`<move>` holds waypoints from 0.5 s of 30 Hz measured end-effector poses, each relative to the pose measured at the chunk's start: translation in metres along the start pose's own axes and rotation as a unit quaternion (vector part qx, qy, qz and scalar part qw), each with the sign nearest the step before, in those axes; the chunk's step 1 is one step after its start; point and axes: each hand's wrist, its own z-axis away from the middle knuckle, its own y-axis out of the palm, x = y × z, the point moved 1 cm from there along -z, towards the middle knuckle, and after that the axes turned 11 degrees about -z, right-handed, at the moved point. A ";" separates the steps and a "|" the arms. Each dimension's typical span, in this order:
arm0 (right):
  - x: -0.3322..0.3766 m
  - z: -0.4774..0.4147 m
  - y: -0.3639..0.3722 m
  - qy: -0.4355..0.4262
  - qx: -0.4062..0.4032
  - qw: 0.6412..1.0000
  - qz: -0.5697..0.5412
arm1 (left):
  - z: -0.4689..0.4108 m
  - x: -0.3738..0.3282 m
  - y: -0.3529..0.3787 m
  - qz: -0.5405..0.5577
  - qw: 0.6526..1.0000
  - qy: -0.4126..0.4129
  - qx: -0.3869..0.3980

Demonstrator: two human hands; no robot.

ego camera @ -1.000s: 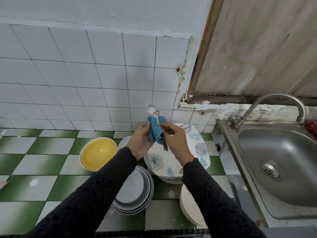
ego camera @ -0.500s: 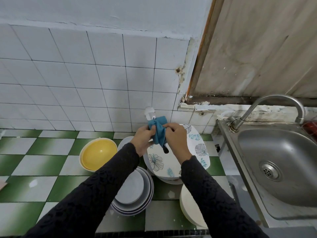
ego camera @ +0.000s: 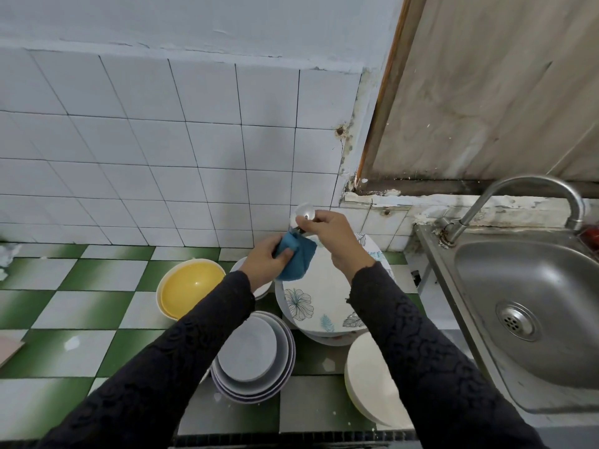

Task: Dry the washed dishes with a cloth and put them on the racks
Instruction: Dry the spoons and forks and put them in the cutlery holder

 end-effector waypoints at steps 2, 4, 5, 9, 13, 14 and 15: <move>0.009 0.000 -0.003 0.017 -0.013 0.999 -0.032 | 0.004 0.006 -0.002 -0.007 1.000 0.006 0.015; 0.015 -0.001 -0.006 0.017 -0.017 0.999 -0.042 | 0.009 0.010 -0.001 -0.015 1.000 0.002 0.024; 0.015 -0.002 -0.008 0.015 -0.019 0.999 -0.047 | 0.010 0.013 -0.001 -0.017 1.000 -0.002 0.026; 0.014 -0.005 -0.012 0.018 -0.040 0.994 -0.097 | 0.011 0.016 -0.002 0.000 1.000 -0.013 0.027; 0.016 -0.006 -0.019 0.022 -0.061 0.979 -0.195 | 0.010 0.021 -0.007 0.109 0.991 -0.075 0.012; 0.017 -0.005 -0.020 0.018 -0.064 0.972 -0.223 | 0.010 0.021 -0.007 0.144 0.985 -0.091 0.005; 0.017 -0.003 -0.021 0.009 -0.065 0.964 -0.259 | 0.010 0.020 -0.008 0.181 0.978 -0.106 -0.001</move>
